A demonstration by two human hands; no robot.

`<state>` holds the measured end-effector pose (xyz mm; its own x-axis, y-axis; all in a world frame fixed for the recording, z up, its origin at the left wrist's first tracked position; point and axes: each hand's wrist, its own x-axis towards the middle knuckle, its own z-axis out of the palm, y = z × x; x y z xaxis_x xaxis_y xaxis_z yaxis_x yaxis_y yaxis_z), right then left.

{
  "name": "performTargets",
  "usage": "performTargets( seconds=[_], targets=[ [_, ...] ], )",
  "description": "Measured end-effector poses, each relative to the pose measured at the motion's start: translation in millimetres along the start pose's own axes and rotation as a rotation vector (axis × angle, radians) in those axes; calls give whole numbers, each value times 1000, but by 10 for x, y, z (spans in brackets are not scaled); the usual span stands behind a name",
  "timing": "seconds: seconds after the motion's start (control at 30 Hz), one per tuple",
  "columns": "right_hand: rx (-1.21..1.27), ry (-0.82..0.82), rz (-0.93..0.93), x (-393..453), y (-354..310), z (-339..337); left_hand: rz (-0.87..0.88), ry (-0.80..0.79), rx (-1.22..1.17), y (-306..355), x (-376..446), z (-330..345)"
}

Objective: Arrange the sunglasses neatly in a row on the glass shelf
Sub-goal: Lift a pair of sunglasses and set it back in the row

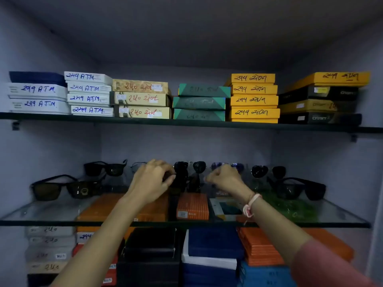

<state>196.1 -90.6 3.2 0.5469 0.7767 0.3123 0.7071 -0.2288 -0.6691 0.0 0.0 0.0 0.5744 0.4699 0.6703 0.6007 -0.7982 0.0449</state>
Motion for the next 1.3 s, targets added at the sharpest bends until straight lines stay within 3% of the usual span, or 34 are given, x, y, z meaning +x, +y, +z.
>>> performTargets(
  seconds=[0.17, 0.27, 0.4, 0.53, 0.63, 0.7, 0.83, 0.93, 1.07, 1.13, 1.3],
  targets=[
    [-13, -162, 115, 161, -80, 173, -42, -198, -49, -56, 95, 120],
    [9, -194, 136, 241, -94, 280, -66, -192, -159, -100, 152, 174],
    [86, -110, 144, 199, -63, 171, -129, -119, -356, -162, 253, 190],
    [40, 69, -35, 73, -58, -134, -213, -82, -516, -142, 429, 139],
    [40, 113, -210, -56, -64, -302, -296, -177, -617, -8, 514, 103],
    [14, 179, -325, -130, -32, -364, -361, -237, -808, 107, 514, 100],
    [-83, 243, -393, -214, 40, -430, -418, -294, -977, 208, 450, 78],
    [-70, 242, -362, -246, 51, -496, -397, -342, -946, 206, 454, 62],
    [-58, 303, -331, -250, 41, -568, -277, -238, -585, 303, 514, 54],
    [-41, 356, -298, -240, 34, -609, -219, -215, -512, 380, 526, 49],
    [27, 410, -236, -257, 40, -687, -92, -278, -361, 555, 510, 41]
  ],
)
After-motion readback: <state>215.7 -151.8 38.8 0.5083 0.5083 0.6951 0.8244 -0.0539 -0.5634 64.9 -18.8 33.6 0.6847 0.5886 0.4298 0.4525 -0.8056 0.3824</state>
